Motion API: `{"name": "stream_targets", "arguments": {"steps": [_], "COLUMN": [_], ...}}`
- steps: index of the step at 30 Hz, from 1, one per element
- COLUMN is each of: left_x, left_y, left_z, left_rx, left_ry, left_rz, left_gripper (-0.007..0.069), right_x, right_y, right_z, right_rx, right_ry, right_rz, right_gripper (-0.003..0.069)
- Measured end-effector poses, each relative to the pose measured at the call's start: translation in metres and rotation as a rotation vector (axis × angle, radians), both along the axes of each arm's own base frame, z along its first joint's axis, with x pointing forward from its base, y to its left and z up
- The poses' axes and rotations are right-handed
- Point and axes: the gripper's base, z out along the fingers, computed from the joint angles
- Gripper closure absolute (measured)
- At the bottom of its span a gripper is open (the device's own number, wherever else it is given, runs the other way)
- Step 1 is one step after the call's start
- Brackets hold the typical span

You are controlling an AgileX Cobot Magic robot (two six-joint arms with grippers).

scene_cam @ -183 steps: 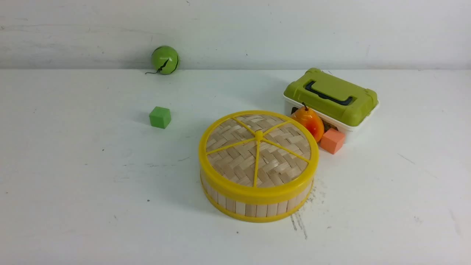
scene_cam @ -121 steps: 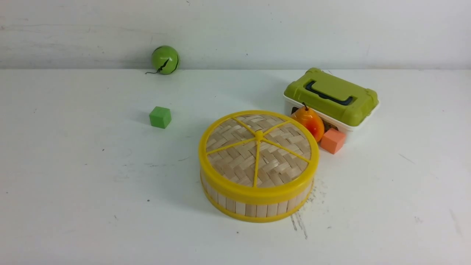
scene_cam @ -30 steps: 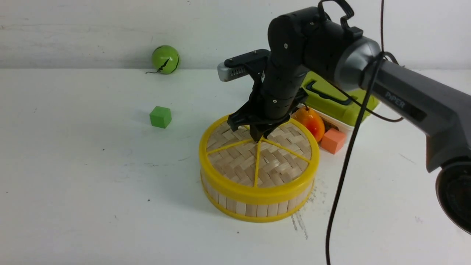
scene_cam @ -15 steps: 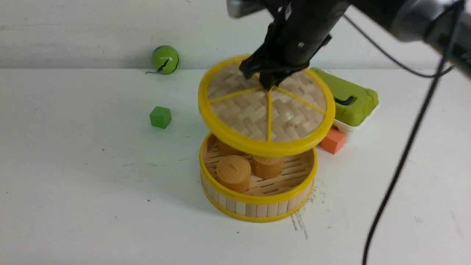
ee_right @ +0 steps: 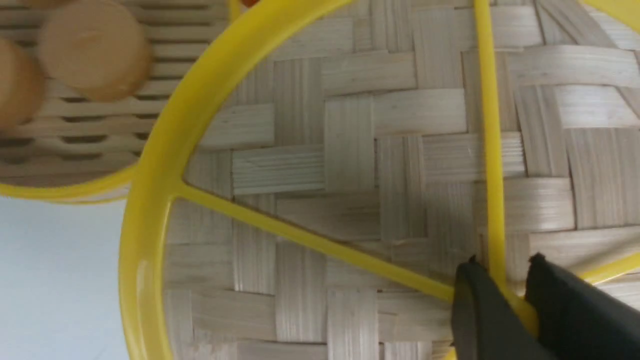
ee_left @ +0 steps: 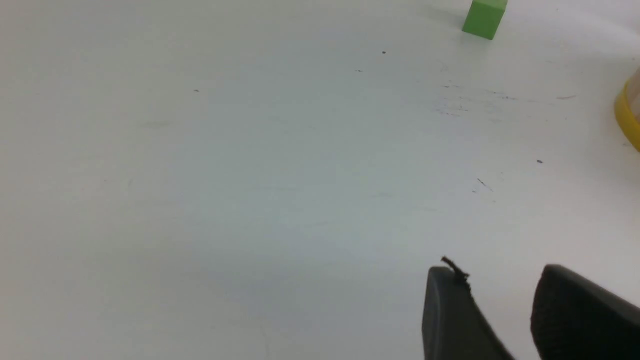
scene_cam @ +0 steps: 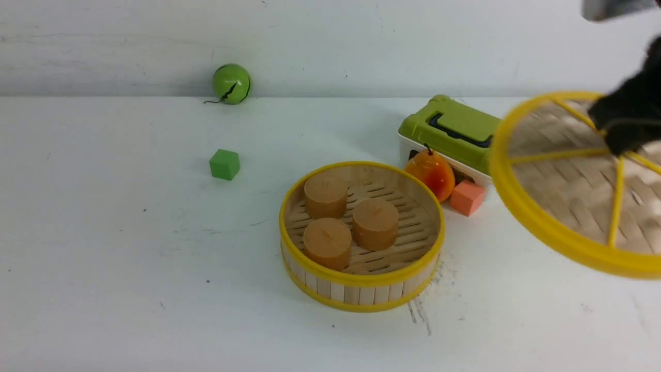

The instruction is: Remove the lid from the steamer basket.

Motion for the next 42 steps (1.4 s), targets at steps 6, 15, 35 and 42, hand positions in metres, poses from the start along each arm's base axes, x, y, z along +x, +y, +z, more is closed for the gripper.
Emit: {"name": "stream_targets", "arguments": {"steps": [6, 15, 35, 42], "left_x": [0.000, 0.000, 0.000, 0.000], "left_y": [0.000, 0.000, 0.000, 0.000], "left_z": [0.000, 0.000, 0.000, 0.000], "left_rx": [0.000, 0.000, 0.000, 0.000], "left_ry": [0.000, 0.000, 0.000, 0.000], "left_rz": [0.000, 0.000, 0.000, 0.000], "left_gripper": [0.0385, 0.0385, 0.0385, 0.0385], "right_x": [0.003, 0.044, 0.067, 0.030], "right_y": [-0.024, -0.021, -0.015, -0.015], "right_z": [-0.072, -0.129, -0.152, -0.051], "right_rx": [0.046, 0.071, 0.160, 0.175], "right_ry": [0.047, 0.032, 0.100, -0.079], "right_rz": [-0.096, -0.116, -0.157, -0.101], "right_gripper": [0.0550, 0.0550, 0.0398, 0.0312]}}
